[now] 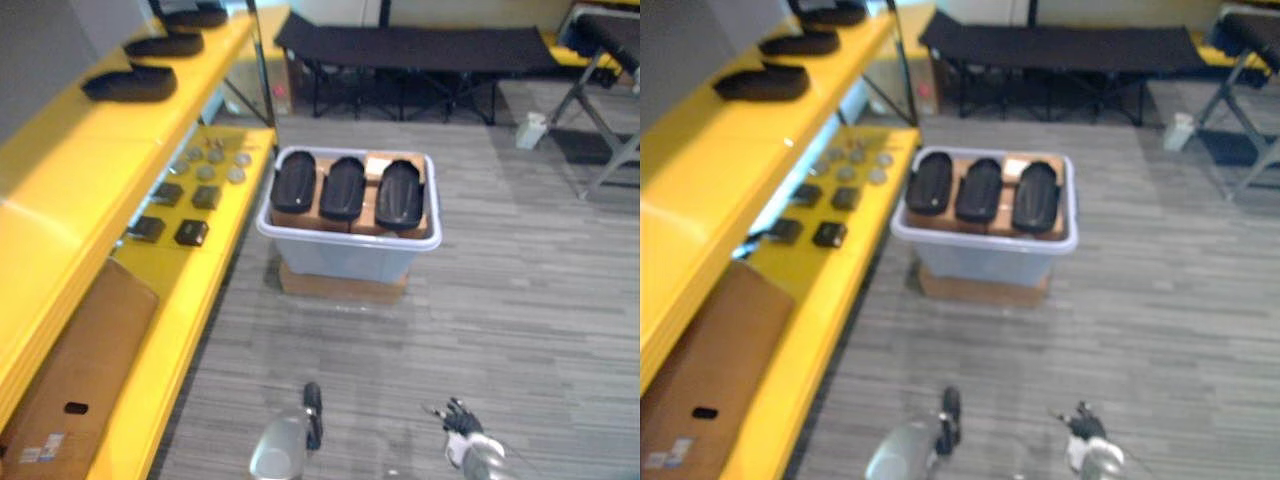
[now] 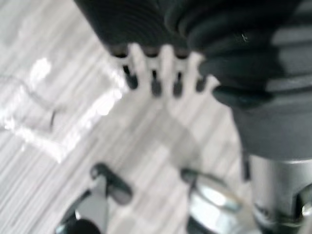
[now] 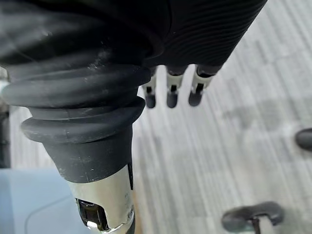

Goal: Walk over and take plastic housings, then place them on the shelf

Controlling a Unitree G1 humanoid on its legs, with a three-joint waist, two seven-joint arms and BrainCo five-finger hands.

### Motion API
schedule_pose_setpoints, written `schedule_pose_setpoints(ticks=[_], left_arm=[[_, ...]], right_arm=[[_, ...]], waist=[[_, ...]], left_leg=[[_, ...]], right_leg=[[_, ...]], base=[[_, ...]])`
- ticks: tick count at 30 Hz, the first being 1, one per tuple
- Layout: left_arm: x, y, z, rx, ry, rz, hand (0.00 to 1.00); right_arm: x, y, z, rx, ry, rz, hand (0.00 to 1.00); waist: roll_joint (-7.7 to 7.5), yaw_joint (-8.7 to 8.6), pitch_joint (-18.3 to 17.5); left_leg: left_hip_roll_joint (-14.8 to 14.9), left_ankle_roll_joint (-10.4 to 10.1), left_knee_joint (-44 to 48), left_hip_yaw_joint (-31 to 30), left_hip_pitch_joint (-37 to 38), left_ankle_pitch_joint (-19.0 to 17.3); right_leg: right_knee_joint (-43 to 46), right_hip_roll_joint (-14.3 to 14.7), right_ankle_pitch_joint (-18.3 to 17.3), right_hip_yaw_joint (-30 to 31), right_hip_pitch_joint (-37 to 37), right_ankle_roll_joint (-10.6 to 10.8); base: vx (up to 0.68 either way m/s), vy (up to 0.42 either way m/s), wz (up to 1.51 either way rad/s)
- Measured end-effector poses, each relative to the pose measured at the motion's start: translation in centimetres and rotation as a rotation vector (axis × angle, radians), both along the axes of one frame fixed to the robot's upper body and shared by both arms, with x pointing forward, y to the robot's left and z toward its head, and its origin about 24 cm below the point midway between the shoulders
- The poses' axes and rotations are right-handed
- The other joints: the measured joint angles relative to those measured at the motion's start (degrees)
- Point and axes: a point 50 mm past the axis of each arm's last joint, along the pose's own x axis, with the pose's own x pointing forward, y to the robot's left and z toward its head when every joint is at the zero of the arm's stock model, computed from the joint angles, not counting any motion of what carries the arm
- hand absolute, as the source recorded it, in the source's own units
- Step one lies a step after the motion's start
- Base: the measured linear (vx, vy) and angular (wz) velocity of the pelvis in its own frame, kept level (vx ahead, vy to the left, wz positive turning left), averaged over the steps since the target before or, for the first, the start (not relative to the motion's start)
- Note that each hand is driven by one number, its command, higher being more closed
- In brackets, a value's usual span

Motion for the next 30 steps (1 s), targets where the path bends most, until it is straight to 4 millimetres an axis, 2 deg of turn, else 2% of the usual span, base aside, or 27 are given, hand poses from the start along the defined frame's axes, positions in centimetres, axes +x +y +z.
schedule_pose_setpoints(ticks=[1,2,3,4,5,6,7,8,10,11,12,13,14,15,17,18,20,23,24,25,26,27,28,29,30], left_arm=[[1.1,0.3,0.2,0.024,-0.037,-0.003,0.00],[1.7,0.4,0.2,0.032,-0.059,-0.010,0.00],[2.6,0.7,0.4,0.054,-0.099,-0.015,0.00],[3.9,1.0,0.8,0.070,-0.154,-0.022,0.00],[4.8,1.0,1.0,0.073,-0.190,-0.019,0.00],[6.8,1.0,1.5,0.074,-0.253,-0.018,0.00],[8.3,1.0,1.9,0.074,-0.303,-0.014,0.00],[9.6,1.2,2.3,0.070,-0.354,0.013,0.00],[10.0,1.0,2.4,0.060,-0.366,0.018,0.00],[9.9,1.1,2.4,0.065,-0.363,0.016,0.00],[9.4,1.3,2.3,0.076,-0.349,0.018,0.00],[9.3,0.7,2.1,0.060,-0.339,0.028,0.00],[8.4,-0.8,1.6,0.021,-0.309,0.033,0.00],[8.3,-1.8,1.4,0.002,-0.306,0.036,0.00],[8.3,-2.0,1.3,0.000,-0.291,0.012,0.00],[8.6,-2.0,1.4,0.003,-0.294,-0.014,0.00],[9.1,-1.9,1.6,0.017,-0.311,-0.079,0.00],[9.8,-2.1,1.8,0.031,-0.334,-0.133,0.00],[11.0,-1.5,2.3,0.055,-0.363,-0.180,0.00],[11.9,-1.1,2.7,0.078,-0.389,-0.230,0.00],[12.4,-0.8,2.9,0.091,-0.402,-0.243,0.00],[13.0,-0.5,3.2,0.108,-0.425,-0.264,0.00],[13.6,-0.6,3.5,0.114,-0.438,-0.288,0.00],[13.9,-0.7,3.6,0.114,-0.445,-0.294,0.00],[14.2,-1.0,3.7,0.116,-0.454,-0.316,0.00]], right_arm=[[-0.6,0.6,-0.5,0.028,0.025,0.008,0.00],[-1.2,0.9,-0.8,0.043,0.044,0.011,0.00],[-2.1,1.5,-1.2,0.065,0.066,0.013,0.00],[-2.6,2.0,-1.4,0.076,0.065,0.030,0.00],[-2.7,2.1,-1.4,0.077,0.060,0.033,0.00],[-2.7,2.1,-1.4,0.073,0.046,0.032,0.00],[-2.8,2.0,-1.3,0.068,0.037,0.030,0.00],[-2.7,1.9,-1.2,0.061,0.013,0.031,0.00],[-3.2,1.9,-1.3,0.055,0.014,0.036,0.00],[-3.7,2.2,-1.4,0.039,0.021,0.071,0.00],[-4.2,2.7,-1.5,0.043,0.027,0.120,0.00],[-3.9,2.1,-1.4,0.033,0.017,0.135,0.00],[-3.3,1.5,-0.9,-0.001,-0.011,0.192,0.00],[-2.2,1.1,-0.1,-0.039,-0.061,0.286,0.00],[-1.2,1.6,0.5,-0.047,-0.106,0.367,0.00],[-0.2,2.8,1.4,-0.050,-0.176,0.464,0.00],[0.9,4.4,2.7,-0.064,-0.276,0.592,0.00],[2.8,7.6,5.3,-0.086,-0.470,0.867,0.00],[4.0,9.8,6.8,-0.101,-0.579,1.011,0.00],[4.2,12.3,8.4,-0.084,-0.695,1.140,0.00],[4.2,13.6,9.3,-0.067,-0.756,1.188,0.00],[4.3,16.1,11.7,-0.029,-0.897,1.261,0.00],[4.5,18.4,14.5,0.021,-1.045,1.309,0.00],[4.8,19.4,16.0,0.043,-1.123,1.310,0.00],[6.0,20.7,19.0,0.056,-1.262,1.278,0.00]], waist=[[-0.21,-0.07,0.3],[-0.20,0.00,0.4],[0.01,0.03,0.5],[1.09,-0.44,0.6],[1.29,-0.94,0.5],[1.65,-1.74,0.4],[1.74,-2.10,0.3],[1.12,-3.00,0.0],[0.17,-3.09,-0.5],[-1.07,-2.96,-1.3],[-2.69,-2.87,-2.3],[-0.62,-2.96,-1.9],[1.81,-2.92,-2.5],[4.84,-2.99,-2.3],[4.92,-3.12,-2.0],[4.30,-4.09,-1.6],[3.73,-4.49,-1.3],[4.86,-4.40,-0.1],[3.79,-4.38,1.3],[1.97,-4.60,2.3],[1.25,-4.48,2.8],[0.16,-4.24,3.7],[0.14,-3.43,4.1],[-0.14,-2.88,4.2],[0.26,-2.26,4.6]], left_leg=[[0.0,0.1,0.2,-0.3,2.8,-1.4],[0.0,0.2,0.1,-0.5,5.0,-2.2],[0.4,-0.1,-0.7,-1.0,9.8,-3.6],[1.2,-1.1,-1.9,-4.1,12.9,-4.5],[1.9,-1.4,-2.5,-5.2,14.0,-5.0],[3.1,-2.0,-2.6,-7.1,14.6,-6.1],[4.0,-2.6,-1.6,-8.6,14.0,-7.3],[4.3,-4.0,1.3,-10.7,12.5,-9.7],[4.0,-5.2,3.0,-13.1,12.7,-11.5],[3.6,-6.8,3.7,-14.3,13.0,-12.5],[2.7,-8.3,4.5,-15.6,12.5,-13.6],[4.1,-8.8,5.4,-16.6,12.5,-14.2],[6.5,-9.2,5.7,-15.9,12.3,-14.1],[8.5,-10.8,5.4,-15.4,11.4,-13.6],[9.2,-13.6,5.0,-12.6,10.7,-11.9],[9.4,-14.1,3.7,-8.2,9.4,-11.7],[9.6,-13.9,0.4,-6.6,8.3,-10.4],[12.2,-12.8,-3.6,-6.7,7.2,-3.8],[10.8,-12.2,-3.2,-6.4,6.3,-4.0],[9.8,-11.5,-3.2,-6.3,4.6,-4.5],[9.2,-11.4,-3.2,-6.3,3.9,-4.5],[8.4,-11.1,-3.3,-6.5,3.0,-4.4],[7.8,-10.6,-2.9,-6.5,2.5,-4.1],[7.6,-10.3,-2.6,-6.5,2.5,-4.2],[7.2,-10.0,-1.8,-6.5,2.3,-4.4]], right_leg=[[9.0,-2.4,0.0,-1.2,-3.5,-0.5],[10.7,-3.4,-0.6,-2.2,-3.9,-1.6],[9.2,-4.4,-1.7,-4.5,-3.5,-3.7],[4.1,-4.0,-2.4,-6.3,-4.0,-5.0],[0.7,-3.4,-2.4,-6.5,-4.7,-5.1],[-6.0,-2.6,-2.0,-5.6,-7.5,-4.8],[-11.1,-2.1,-0.1,-2.9,-10.0,-3.9],[-17.2,-1.5,4.6,2.7,-13.0,-3.3],[-19.4,-1.8,8.7,5.2,-13.4,-2.5],[-22.3,-1.8,14.2,4.7,-12.4,-2.8],[-24.1,-1.7,20.7,4.8,-11.7,-4.7],[-23.4,-0.7,20.3,2.8,-11.1,-4.9],[-25.0,0.8,20.1,1.0,-9.9,-6.0],[-27.0,1.9,19.9,-1.5,-8.6,-6.9],[-27.6,1.2,19.5,-2.8,-8.1,-7.7],[-29.0,-0.6,19.4,-5.0,-6.4,-7.8],[-30.0,-2.2,19.4,-7.2,-5.4,-7.8],[-29.3,-1.3,18.8,-7.2,-7.6,-6.9],[-28.3,-2.5,18.1,-6.2,-8.8,-6.1],[-28.5,-3.6,18.5,-6.1,-10.3,-5.5],[-28.8,-4.0,18.8,-6.1,-10.8,-5.1],[-29.5,-4.3,19.6,-6.1,-11.0,-4.9],[-30.6,-4.8,20.6,-6.2,-10.9,-4.5],[-30.9,-4.9,20.9,-6.2,-10.5,-4.2],[-31.0,-5.3,21.2,-6.2,-10.4,-3.8]], base=[[0.55,0.132,-0.04],[0.54,0.097,0.05],[0.58,0.023,0.22],[0.55,-0.016,0.34],[0.46,-0.073,0.62],[0.27,-0.067,0.64],[0.35,-0.116,0.93],[0.28,-0.127,0.75],[0.30,-0.214,0.77],[0.40,-0.377,1.03],[0.39,-0.393,0.98],[0.35,-0.336,0.71],[0.33,-0.305,0.58],[0.30,-0.257,0.51],[0.15,-0.144,0.60],[0.11,-0.123,0.77],[0.10,-0.096,0.73],[-0.01,0.080,0.00],[-0.08,0.180,-0.16],[-0.08,0.167,-0.01],[-0.03,0.135,0.13],[0.03,0.131,0.17],[0.04,0.100,0.15],[0.07,0.100,0.10],[0.09,0.085,0.10]])
